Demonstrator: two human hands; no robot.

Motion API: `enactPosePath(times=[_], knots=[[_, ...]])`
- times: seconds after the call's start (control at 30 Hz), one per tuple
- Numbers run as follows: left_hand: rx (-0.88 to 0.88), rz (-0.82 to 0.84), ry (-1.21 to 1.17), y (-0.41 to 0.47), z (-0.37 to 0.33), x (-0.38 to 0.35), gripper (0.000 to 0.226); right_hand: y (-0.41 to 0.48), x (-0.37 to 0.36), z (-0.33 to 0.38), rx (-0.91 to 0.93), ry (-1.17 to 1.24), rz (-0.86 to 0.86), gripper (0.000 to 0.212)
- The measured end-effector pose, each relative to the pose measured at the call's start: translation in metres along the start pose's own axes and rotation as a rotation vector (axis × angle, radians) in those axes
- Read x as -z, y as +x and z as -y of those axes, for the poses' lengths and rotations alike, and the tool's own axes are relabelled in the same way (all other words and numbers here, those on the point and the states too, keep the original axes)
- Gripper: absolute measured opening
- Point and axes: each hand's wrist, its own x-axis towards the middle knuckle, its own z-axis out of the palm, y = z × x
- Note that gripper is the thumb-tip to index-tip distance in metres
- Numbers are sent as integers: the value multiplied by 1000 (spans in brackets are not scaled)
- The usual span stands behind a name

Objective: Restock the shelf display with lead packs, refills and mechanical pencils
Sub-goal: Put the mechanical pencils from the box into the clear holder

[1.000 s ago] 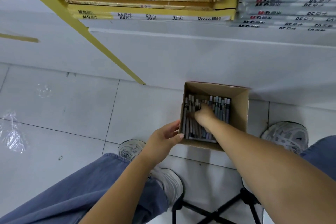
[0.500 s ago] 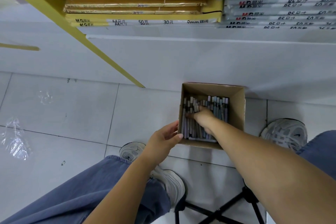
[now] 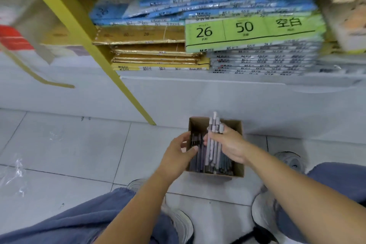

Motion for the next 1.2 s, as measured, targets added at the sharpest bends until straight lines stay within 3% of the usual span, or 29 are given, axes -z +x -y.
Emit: enactPosePath(times=[0.07, 0.17, 0.4, 0.53, 0.73, 0.9, 1.0, 1.2], knots=[[-39, 118, -33, -11, -29, 6, 55, -25, -4, 29, 84, -4, 53, 10], [-120, 349, -99, -31, -75, 15, 34, -63, -10, 79, 234, 31, 137, 5], [-260, 466, -275, -85, -189, 41, 31, -164, -27, 201, 621, -169, 124, 12], [-398, 469, -177, -120, -255, 55, 26, -209, -27, 261, 760, -300, 119, 15], [-564, 468, -226, -142, -328, 63, 25, -244, -19, 333, 832, -257, 177, 29], [-660, 381, -241, -116, -352, 53, 29, -237, -10, 363, 864, -401, 78, 21], [-719, 292, -288, -95, -362, 51, 24, -227, 2, 376, 890, -540, -141, 23], [-765, 224, -323, -61, -383, 58, 25, -214, 15, 400, 973, -429, -202, 11]])
